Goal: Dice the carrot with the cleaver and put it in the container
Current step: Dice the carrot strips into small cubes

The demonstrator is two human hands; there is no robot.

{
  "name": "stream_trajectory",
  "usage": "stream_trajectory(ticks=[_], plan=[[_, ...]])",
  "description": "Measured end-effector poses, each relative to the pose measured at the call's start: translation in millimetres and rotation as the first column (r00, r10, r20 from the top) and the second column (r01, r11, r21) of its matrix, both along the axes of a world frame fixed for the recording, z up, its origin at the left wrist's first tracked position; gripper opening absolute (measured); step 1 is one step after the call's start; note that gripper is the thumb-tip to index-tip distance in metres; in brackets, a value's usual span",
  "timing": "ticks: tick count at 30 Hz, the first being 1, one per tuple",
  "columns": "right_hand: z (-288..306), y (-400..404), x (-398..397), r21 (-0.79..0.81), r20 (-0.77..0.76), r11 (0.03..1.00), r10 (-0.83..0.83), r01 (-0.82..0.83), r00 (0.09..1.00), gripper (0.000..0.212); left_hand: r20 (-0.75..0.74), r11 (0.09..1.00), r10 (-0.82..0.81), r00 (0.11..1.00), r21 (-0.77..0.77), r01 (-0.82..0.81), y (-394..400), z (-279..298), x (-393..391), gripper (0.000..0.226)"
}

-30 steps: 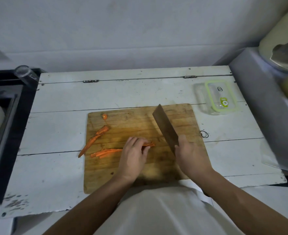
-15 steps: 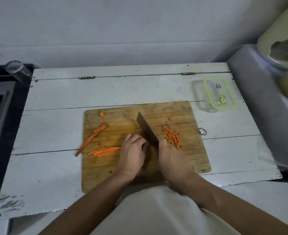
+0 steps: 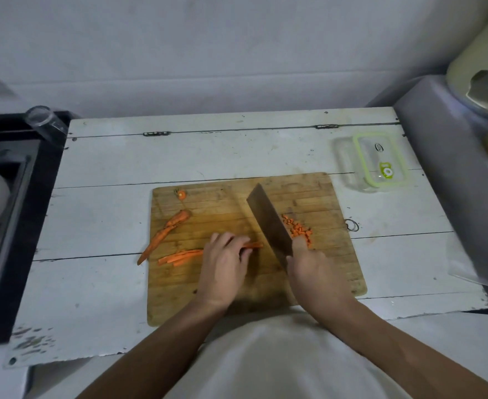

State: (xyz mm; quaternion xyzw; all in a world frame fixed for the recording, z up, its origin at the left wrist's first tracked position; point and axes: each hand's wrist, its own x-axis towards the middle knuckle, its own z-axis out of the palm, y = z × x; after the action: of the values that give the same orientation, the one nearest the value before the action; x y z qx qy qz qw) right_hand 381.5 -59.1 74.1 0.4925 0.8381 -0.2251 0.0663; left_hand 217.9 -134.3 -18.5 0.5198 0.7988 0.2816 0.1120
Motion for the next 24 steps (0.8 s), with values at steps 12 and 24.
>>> stream_trajectory(ticks=[12, 24], plan=[[-7, -5, -44, -0.017, 0.087, 0.999, 0.045, -0.044, 0.995, 0.01, 0.024, 0.999, 0.018, 1.0, -0.034, -0.017, 13, 1, -2, 0.007], [5, -3, -16, -0.018, -0.015, 1.0, 0.011, -0.011, 1.0, 0.01, -0.004, 0.993, -0.014, 1.0, -0.118, 0.013, 0, 20, -16, 0.026]])
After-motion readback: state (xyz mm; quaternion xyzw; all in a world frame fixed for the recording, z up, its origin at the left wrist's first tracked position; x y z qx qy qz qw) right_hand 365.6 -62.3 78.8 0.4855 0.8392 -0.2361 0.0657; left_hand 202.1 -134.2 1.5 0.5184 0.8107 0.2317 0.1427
